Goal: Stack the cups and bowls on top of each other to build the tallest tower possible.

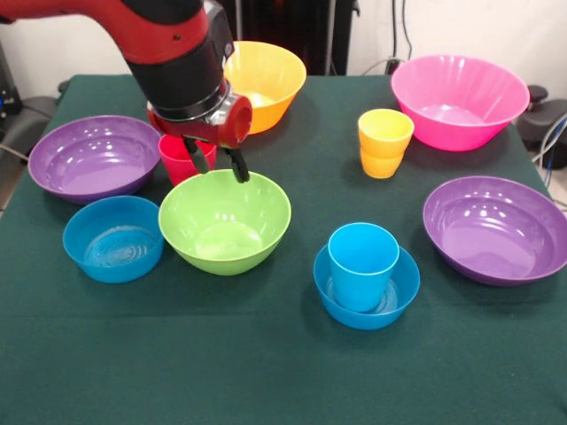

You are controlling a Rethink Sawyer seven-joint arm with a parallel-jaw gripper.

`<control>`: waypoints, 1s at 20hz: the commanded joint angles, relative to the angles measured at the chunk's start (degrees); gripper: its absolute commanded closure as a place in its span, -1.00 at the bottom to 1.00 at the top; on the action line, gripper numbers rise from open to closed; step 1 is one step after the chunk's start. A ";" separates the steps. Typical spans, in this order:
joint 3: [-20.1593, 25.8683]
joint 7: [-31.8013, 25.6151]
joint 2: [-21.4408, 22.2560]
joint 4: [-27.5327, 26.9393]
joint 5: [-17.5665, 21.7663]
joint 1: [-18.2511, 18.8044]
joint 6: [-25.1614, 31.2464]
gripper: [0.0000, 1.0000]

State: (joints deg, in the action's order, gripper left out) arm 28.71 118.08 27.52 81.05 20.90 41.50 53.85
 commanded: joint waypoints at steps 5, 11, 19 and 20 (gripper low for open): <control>3.92 -15.95 -1.20 -3.59 4.50 0.13 0.71 -1.00; 4.41 -19.32 -6.08 -9.72 6.81 -0.04 1.60 -1.00; 4.63 -23.00 -11.20 -18.73 9.45 -1.54 3.47 -1.00; 4.29 -22.89 -11.39 -18.93 9.70 -1.64 3.38 -1.00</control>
State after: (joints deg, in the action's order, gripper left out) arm 31.14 113.57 21.68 68.73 25.08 41.99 53.95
